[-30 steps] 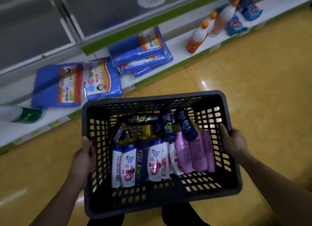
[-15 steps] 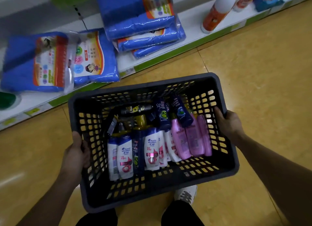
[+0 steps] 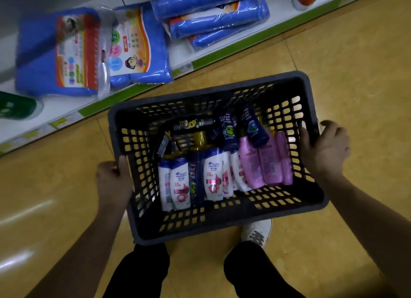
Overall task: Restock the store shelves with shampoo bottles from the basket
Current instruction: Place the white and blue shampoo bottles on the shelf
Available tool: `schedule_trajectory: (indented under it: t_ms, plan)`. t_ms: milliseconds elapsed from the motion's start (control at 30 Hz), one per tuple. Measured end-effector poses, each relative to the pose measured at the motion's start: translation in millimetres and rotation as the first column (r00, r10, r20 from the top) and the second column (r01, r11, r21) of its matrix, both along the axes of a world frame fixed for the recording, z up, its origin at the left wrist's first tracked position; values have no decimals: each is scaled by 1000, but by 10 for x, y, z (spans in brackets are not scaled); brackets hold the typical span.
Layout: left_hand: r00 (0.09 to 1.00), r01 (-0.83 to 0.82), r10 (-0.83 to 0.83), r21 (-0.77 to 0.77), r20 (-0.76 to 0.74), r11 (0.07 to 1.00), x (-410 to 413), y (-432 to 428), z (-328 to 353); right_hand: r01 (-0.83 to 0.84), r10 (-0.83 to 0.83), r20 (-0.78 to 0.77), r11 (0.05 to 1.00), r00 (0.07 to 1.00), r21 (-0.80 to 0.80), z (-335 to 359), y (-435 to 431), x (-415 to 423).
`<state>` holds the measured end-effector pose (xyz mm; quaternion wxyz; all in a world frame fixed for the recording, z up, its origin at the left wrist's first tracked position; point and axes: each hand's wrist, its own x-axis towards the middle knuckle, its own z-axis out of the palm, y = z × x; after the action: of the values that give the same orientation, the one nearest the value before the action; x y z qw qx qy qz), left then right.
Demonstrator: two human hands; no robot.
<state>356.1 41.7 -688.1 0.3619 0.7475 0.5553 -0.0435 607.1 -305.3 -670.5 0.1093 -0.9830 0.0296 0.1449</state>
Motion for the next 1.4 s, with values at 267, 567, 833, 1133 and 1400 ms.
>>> schedule_trajectory:
  t_ms: [267, 567, 833, 1133, 1400]
  plan:
    - [876, 452, -483, -395, 24, 800, -180, -922, 47, -268, 425, -513, 896, 746, 353, -142, 491, -1229]
    - [876, 436, -483, -426, -2, 793, -269, -936, -323, 423, -34, -745, 840, 667, 341, -1065, 1119, -1368]
    - [883, 432, -467, -312, -45, 846, -156, -806, -550, 395, -99, -667, 865, 739, 309, -1229, 1248, -1537]
    - [948, 263, -310, -370, -72, 891, -65, -732, -755, 548, 10, -788, 714, 616, 437, -1078, 1171, -1475]
    - [942, 245, -319, -427, -109, 870, -27, -734, -831, 707, 38, -844, 526, 535, 472, -923, 959, -1392]
